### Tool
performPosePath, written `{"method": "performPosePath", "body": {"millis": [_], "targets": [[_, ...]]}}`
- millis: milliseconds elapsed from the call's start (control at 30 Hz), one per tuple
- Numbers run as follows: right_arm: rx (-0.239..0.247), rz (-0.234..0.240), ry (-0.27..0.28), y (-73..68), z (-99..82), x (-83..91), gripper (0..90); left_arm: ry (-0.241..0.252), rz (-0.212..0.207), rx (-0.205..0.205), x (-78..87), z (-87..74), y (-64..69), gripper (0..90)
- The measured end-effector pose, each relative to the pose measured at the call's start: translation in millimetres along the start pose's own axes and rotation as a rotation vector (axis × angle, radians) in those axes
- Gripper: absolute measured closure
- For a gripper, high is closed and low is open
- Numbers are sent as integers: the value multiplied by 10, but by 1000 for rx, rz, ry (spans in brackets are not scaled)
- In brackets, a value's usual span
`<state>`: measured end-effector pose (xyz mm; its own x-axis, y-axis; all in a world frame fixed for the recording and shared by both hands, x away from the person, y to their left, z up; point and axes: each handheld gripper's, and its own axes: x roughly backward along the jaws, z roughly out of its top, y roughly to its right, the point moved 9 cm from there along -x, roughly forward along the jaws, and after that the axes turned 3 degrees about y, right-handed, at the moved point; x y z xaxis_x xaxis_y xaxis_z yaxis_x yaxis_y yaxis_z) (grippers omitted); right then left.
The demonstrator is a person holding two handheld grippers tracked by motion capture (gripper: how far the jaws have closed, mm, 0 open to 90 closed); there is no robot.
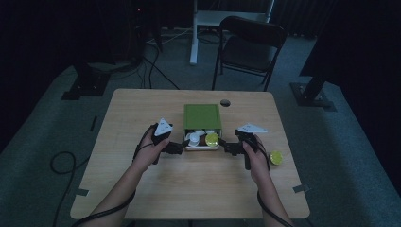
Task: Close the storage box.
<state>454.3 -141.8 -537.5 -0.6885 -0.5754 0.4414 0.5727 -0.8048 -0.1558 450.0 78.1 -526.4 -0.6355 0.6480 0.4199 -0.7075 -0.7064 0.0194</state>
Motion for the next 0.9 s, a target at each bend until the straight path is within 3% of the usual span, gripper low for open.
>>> {"method": "performPosePath", "body": {"millis": [900], "targets": [[4, -30, -15, 28, -232, 297, 101, -25, 20, 15, 368, -290, -33, 2]]}}
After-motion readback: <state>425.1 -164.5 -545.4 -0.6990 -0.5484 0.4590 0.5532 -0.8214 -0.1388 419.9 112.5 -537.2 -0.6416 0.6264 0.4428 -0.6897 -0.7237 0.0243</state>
